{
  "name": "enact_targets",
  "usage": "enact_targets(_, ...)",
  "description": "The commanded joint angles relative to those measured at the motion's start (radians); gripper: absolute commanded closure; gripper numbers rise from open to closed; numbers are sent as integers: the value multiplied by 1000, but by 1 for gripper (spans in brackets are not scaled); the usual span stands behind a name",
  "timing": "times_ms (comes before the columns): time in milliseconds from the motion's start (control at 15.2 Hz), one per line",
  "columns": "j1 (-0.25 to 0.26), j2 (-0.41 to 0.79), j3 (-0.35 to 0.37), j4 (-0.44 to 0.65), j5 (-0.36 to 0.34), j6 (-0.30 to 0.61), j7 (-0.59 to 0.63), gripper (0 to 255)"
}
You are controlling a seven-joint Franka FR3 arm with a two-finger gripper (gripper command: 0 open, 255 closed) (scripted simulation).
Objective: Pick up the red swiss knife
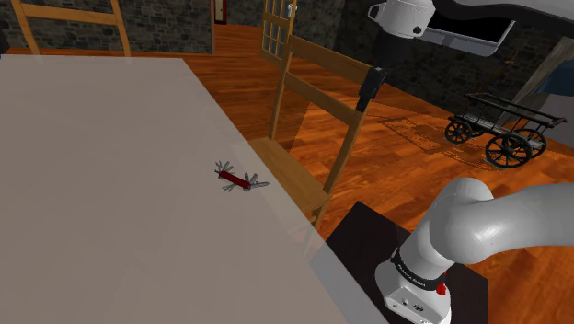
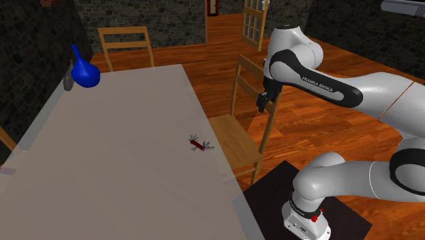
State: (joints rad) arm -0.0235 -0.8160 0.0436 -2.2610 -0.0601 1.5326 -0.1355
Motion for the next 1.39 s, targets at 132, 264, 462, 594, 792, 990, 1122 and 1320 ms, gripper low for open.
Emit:
enact_targets(132,6,32,34,-11,27,34,49,0)
enact_targets(264,11,68,69,-17,52,70,96,0)
enact_targets(462,18,132,120,-17,85,123,167,0)
enact_targets(594,22,180,153,-11,104,159,213,0)
enact_targets(792,26,260,203,8,127,213,282,0)
enact_targets(990,27,348,252,39,140,264,351,0)
enact_targets(1122,28,411,284,66,143,296,399,0)
enact_targets(1320,29,513,330,116,138,340,471,0)
